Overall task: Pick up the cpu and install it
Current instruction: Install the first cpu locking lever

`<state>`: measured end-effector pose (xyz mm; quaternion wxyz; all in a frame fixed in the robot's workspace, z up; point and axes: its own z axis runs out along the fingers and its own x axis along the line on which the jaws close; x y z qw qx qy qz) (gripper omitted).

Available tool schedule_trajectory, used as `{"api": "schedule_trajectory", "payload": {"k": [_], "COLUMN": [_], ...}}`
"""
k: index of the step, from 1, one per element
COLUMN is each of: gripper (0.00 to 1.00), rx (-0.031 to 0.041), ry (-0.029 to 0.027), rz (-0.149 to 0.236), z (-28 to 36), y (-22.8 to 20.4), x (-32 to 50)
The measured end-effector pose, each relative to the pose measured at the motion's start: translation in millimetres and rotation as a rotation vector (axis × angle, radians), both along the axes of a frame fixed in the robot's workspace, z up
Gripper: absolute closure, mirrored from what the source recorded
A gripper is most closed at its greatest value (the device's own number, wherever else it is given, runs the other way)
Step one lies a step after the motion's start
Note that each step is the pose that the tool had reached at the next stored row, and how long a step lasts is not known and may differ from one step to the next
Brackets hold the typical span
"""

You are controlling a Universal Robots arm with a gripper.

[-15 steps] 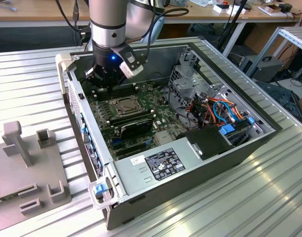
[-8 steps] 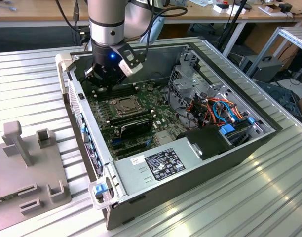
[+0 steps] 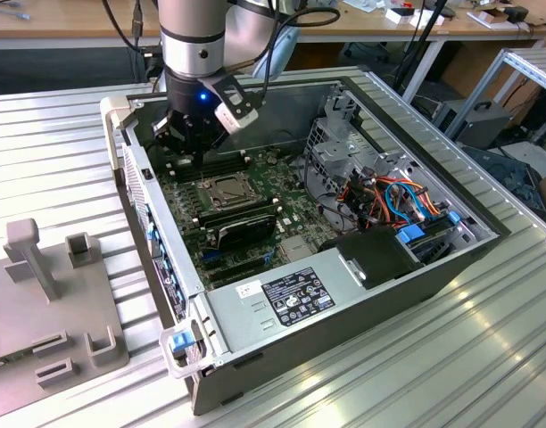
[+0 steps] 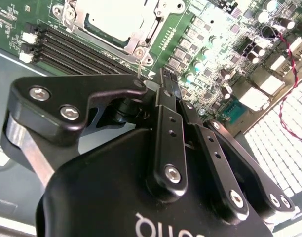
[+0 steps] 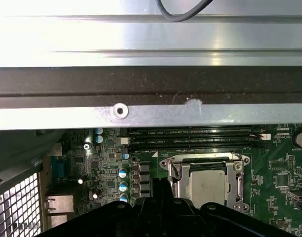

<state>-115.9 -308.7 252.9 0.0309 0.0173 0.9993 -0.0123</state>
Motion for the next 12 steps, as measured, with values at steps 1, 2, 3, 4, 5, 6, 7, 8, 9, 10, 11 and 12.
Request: {"api": "schedule_trajectory", "payload": {"k": [1, 2, 3, 4, 5, 6, 7, 8, 9, 10, 11, 12], "gripper": [0.89, 0.89, 0.89, 0.89, 0.89, 0.89, 0.89, 0.89, 0.89, 0.89, 0.89, 0.89], "rx": [0.0001, 0.0001, 0.0000, -0.0002, -0.0002, -0.0001, 0.0000, 0.0000, -0.0001, -0.0001, -0.0001, -0.0001], "ry": [-0.0001, -0.0002, -0.0001, -0.0006, -0.0013, -0.0025, -0.0031, -0.0031, -0.0030, -0.0031, -0.0031, -0.0030], "rz": [0.000, 0.000, 0.000, 0.000, 0.000, 0.000, 0.000, 0.000, 0.000, 0.000, 0.000, 0.000], "z": [0.0, 0.0, 0.0, 0.1, 0.1, 0.1, 0.0, 0.0, 0.1, 0.0, 0.1, 0.1], "y": [0.0, 0.0, 0.0, 0.0, 0.0, 0.0, 0.1, 0.1, 0.0, 0.0, 0.0, 0.0], "x": [0.0, 0.0, -0.1, -0.9, -1.5, -2.4, -3.2, -3.2, -3.2, -3.5, -3.7, -3.7]}}
